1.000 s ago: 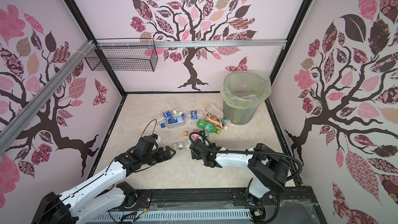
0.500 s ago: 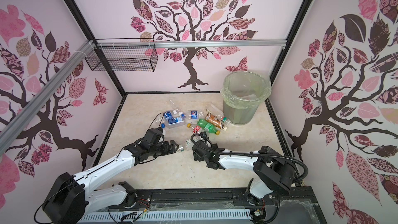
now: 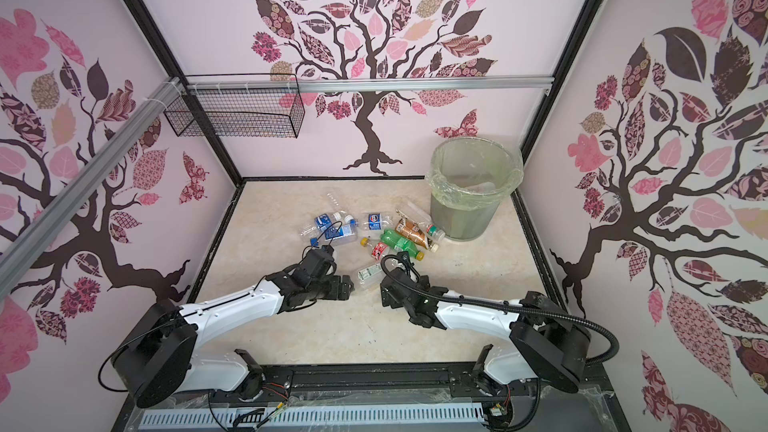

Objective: Throw the plastic bottles in the bin
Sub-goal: 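Close left gripper on the white cap of the clear rectangular bottle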

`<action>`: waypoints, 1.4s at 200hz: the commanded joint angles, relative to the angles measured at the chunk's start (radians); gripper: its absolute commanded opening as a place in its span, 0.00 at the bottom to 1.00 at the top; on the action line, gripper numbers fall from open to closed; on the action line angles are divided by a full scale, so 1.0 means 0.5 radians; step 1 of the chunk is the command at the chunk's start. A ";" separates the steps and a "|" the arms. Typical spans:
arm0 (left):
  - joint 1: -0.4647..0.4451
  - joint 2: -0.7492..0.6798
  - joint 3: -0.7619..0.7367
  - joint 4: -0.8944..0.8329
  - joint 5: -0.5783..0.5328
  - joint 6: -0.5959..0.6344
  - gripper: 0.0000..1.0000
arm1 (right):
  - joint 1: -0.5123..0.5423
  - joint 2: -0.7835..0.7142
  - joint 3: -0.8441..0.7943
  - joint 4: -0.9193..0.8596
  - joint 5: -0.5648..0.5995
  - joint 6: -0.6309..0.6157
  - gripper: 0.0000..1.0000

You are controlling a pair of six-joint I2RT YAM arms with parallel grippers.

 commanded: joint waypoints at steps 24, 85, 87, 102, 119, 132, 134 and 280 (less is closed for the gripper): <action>-0.031 0.094 0.081 0.187 0.002 0.173 0.89 | -0.032 -0.110 -0.049 -0.014 -0.008 -0.014 0.99; -0.089 0.153 0.041 0.296 0.094 0.272 0.76 | -0.059 -0.174 -0.100 -0.020 0.007 -0.016 0.99; -0.095 0.151 0.037 0.298 0.094 0.275 0.75 | -0.059 -0.174 -0.103 -0.019 0.005 -0.018 0.99; -0.140 0.151 0.036 0.300 0.092 0.298 0.71 | -0.072 -0.177 -0.107 -0.020 0.005 -0.021 0.99; -0.191 0.146 0.041 0.286 0.083 0.299 0.70 | -0.099 -0.172 -0.107 -0.007 -0.018 -0.031 0.99; -0.220 0.150 0.037 0.288 0.085 0.279 0.69 | -0.121 -0.160 -0.105 0.013 -0.047 -0.034 0.99; -0.224 0.151 0.038 0.286 0.088 0.275 0.69 | -0.124 -0.156 -0.103 0.016 -0.048 -0.036 0.99; -0.372 -0.143 -0.063 0.267 0.086 0.172 0.68 | -0.286 0.118 0.004 0.100 -0.130 -0.151 0.99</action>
